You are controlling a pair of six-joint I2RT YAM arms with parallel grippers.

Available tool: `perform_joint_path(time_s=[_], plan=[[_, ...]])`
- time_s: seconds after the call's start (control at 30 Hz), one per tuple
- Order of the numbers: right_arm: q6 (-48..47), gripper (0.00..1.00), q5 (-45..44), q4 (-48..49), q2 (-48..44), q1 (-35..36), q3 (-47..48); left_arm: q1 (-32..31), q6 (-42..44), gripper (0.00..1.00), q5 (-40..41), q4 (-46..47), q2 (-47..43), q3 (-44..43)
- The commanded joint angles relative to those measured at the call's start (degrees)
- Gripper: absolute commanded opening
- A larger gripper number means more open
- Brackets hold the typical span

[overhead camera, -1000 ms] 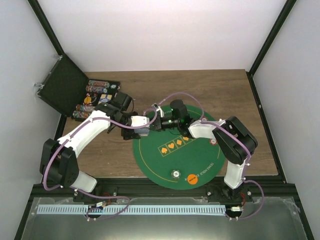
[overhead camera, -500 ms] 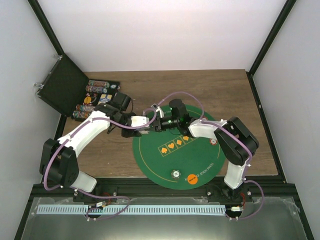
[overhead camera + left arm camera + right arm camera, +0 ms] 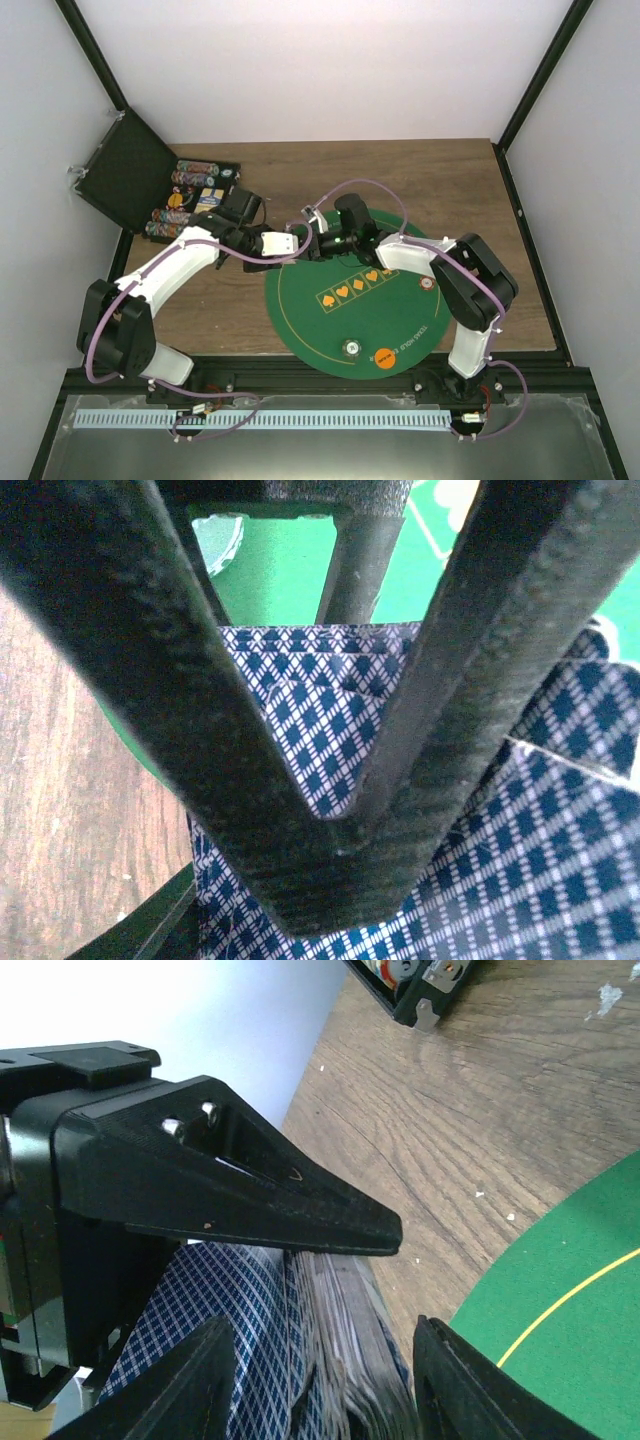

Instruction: Distribute texas hold em gaming equipment

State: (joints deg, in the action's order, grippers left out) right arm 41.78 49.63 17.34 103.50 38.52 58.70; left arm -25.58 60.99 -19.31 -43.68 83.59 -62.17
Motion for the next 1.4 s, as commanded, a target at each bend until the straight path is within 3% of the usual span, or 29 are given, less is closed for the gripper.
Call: perform_joint_path(time_s=[0.0, 0.3, 0.63, 1.37], plan=[[-5.5, 0.51, -1.8, -7.9, -1.8, -0.4, 2.8, 0.1, 1.6, 0.49, 1.7, 3.0, -1.4, 0.7], [-9.5, 0.52, -4.9, -14.6, -4.1, -2.2, 2.6, 0.1, 1.1, 0.50, 1.3, 2.9, -1.3, 0.5], [-11.1, 0.53, -0.9, -16.2, -4.5, -2.6, 5.6, 0.1, 0.5, 0.50, 1.1, 3.0, -1.1, 0.7], [-13.9, 0.49, -5.9, -23.1, -6.9, -3.2, 7.4, 0.2, 1.0, 0.51, 2.4, 3.3, -0.7, 1.3]])
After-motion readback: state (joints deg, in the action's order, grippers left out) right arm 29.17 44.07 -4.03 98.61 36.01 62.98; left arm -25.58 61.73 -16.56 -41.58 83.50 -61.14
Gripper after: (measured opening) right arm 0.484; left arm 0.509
